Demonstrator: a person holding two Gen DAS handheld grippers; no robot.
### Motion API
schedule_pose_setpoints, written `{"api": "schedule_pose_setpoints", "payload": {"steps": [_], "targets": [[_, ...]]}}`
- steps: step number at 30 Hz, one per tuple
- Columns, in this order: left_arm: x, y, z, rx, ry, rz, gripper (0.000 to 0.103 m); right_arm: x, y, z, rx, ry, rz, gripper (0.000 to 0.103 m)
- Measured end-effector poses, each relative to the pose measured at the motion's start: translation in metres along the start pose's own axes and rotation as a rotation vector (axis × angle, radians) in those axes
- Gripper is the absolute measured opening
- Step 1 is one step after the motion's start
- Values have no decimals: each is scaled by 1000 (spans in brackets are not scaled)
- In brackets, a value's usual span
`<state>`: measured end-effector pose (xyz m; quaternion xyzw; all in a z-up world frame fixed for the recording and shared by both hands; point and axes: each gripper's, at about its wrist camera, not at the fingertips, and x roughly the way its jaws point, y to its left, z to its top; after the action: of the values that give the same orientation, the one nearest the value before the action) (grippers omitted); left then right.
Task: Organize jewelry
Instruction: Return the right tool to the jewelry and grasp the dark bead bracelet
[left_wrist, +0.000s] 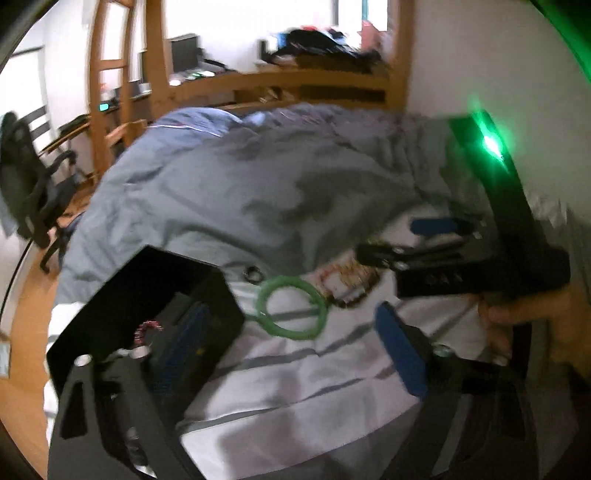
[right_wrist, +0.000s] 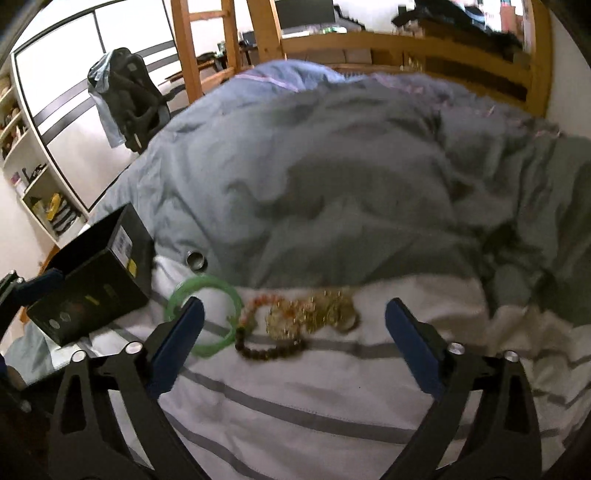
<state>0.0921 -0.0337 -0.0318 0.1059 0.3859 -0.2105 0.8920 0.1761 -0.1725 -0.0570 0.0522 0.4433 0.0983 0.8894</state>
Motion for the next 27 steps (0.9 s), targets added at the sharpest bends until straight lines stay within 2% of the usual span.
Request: {"api": "schedule_pose_setpoints", "payload": {"steps": [1,2,4,8,10,12,13,14,16,18,21,22,24,27], "targets": [[5,-4,0,17,15,-7,78,5,-2,-1,8,16,5,76],[9,-7,0,33,29,-12,75,11,-4,-3,17,40,9,72],[24,-13,0,66,75,-24,67,18,-7,-4,28,70,20,68],[51,-21,2,116,134,-22,63,33,-4,-7,16,128,33,65],[67,-24,6,134,159,-17,56,41,-1,-9,0,160,23,65],[80,-25,8,137,190,-8,49,47,0,-9,-8,184,7,60],[88,-24,9,136,212,-7,43,49,-1,-9,-6,186,-6,51],[94,-24,9,133,229,-6,40,49,-3,-9,1,184,-11,44],[107,-20,7,114,281,-12,21,47,-9,-9,28,173,4,35],[114,-16,6,89,317,-40,16,45,-13,-9,48,165,30,25],[112,-14,6,77,303,-64,9,38,-14,-9,59,128,59,17],[110,-14,6,76,295,-66,6,33,-13,-9,54,101,66,6],[103,-13,4,66,272,-65,0,21,-10,-10,43,53,83,5],[94,-5,4,27,233,-80,0,4,-1,-10,13,-24,88,5]]}}
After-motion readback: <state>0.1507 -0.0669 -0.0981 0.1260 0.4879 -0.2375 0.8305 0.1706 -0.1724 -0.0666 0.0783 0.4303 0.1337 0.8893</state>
